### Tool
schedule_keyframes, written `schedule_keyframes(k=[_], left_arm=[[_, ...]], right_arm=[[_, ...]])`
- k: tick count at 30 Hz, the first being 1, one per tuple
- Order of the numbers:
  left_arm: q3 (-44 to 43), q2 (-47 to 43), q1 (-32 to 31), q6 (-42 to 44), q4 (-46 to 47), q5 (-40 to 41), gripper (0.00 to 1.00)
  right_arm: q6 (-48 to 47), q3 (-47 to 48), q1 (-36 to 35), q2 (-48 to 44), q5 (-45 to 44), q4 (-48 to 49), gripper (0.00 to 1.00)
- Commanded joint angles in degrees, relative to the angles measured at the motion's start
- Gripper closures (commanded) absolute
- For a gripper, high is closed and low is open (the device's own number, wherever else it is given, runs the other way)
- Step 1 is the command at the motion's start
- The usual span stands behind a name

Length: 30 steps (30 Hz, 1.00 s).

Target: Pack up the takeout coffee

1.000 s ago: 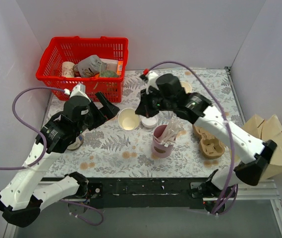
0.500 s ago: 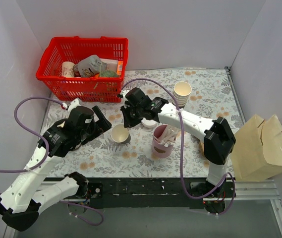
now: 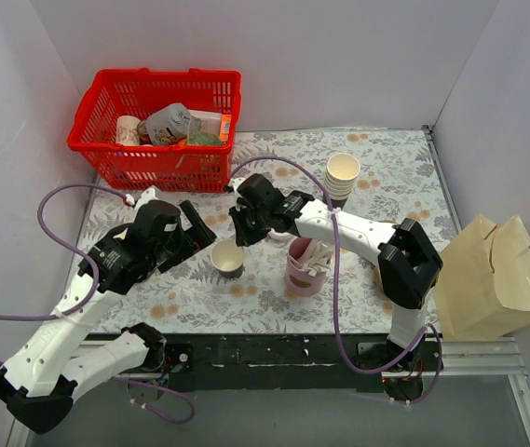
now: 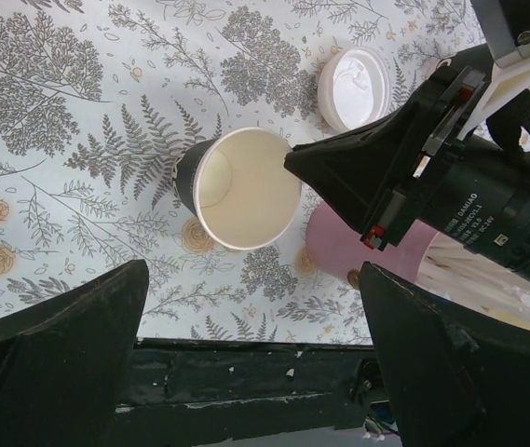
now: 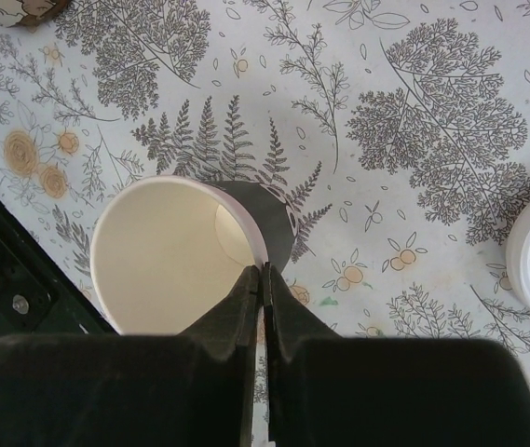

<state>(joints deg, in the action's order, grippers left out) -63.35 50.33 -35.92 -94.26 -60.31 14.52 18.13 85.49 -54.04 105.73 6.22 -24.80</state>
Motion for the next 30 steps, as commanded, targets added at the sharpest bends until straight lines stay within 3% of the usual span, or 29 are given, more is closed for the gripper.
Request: schedule_keyframes(k=[1,10,16,20,30], left_arm=[[0.0,0.0,-0.2,0.7,1.8,-1.0,0.02],[0.7,0.5,-0.2,1.8,3.7,-2.1,0.02],[0.6,0.6,-0.2,2.2,4.5,-1.8,0.02],[0.1,2.4,-0.2,2.1,3.9,-0.9,0.02],[-0.3,3.5,-0.3,2.1,3.6,0.5,0.02]], right_arm=[[0.3,0.5,-0.1,-1.4,-1.9,1.9,0.82],[0.0,6.2,0.1,-3.2,-4.0,-3.0,0.46],[-2.0,10.9,2.5,-3.3,-12.2,-8.3,0.48],[-9.2,14.2,4.3,-0.3,-18.7,-14.0,0.48],[-16.0,21.9,9.0,11.3,-12.3,-21.4,0.53]])
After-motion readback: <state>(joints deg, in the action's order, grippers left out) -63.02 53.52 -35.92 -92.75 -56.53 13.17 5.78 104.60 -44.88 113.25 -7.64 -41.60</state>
